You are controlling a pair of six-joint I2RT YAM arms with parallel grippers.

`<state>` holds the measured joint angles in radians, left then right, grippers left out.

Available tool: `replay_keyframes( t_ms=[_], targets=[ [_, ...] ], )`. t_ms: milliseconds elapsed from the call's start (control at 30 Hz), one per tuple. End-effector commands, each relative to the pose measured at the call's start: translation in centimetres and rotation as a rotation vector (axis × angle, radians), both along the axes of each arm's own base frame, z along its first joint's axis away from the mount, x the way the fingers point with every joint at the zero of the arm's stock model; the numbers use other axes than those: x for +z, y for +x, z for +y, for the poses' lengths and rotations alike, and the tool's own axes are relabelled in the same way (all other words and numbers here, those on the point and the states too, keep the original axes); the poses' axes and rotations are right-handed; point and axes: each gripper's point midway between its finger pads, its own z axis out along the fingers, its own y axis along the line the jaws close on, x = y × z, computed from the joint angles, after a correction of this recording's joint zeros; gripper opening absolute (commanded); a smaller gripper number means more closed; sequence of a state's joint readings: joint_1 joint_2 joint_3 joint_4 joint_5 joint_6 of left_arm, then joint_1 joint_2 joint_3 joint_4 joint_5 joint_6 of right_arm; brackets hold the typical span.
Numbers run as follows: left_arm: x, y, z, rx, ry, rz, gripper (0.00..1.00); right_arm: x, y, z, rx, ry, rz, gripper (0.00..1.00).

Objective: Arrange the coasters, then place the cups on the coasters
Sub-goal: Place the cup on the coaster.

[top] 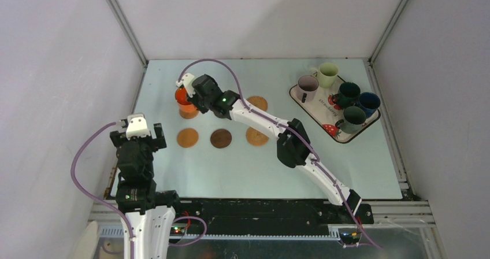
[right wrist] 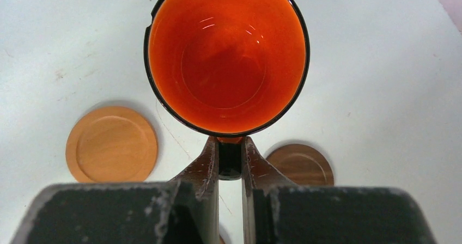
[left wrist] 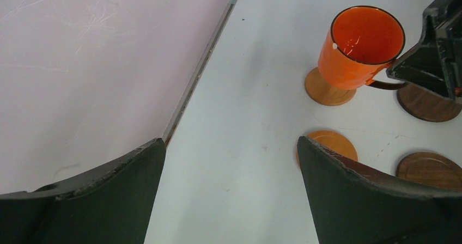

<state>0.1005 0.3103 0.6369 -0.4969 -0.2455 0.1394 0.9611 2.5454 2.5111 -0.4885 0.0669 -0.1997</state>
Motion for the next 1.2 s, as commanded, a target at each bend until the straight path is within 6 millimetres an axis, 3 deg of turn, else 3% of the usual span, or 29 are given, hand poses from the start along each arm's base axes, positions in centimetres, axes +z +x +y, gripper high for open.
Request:
replay_keyframes(
  t_ms=[0, 833, 1167],
  targets=[
    [0.3, 0.1, 0.6, 0.027, 0.017, -0.018, 0.98, 6.1, 1.6, 2.4, 0.002, 0.179, -0.145, 0.00],
    [-0.1, 0.4, 0.8, 0.037, 0.021, -0.002, 0.98, 1.6, 2.9, 2.8, 0.001, 0.149, -0.121, 0.00],
    [-0.2, 0.5, 0.8, 0.037, 0.022, 0.002, 0.98, 1.1, 3.0, 2.9, 0.002, 0.150, -0.111, 0.00]
  ],
)
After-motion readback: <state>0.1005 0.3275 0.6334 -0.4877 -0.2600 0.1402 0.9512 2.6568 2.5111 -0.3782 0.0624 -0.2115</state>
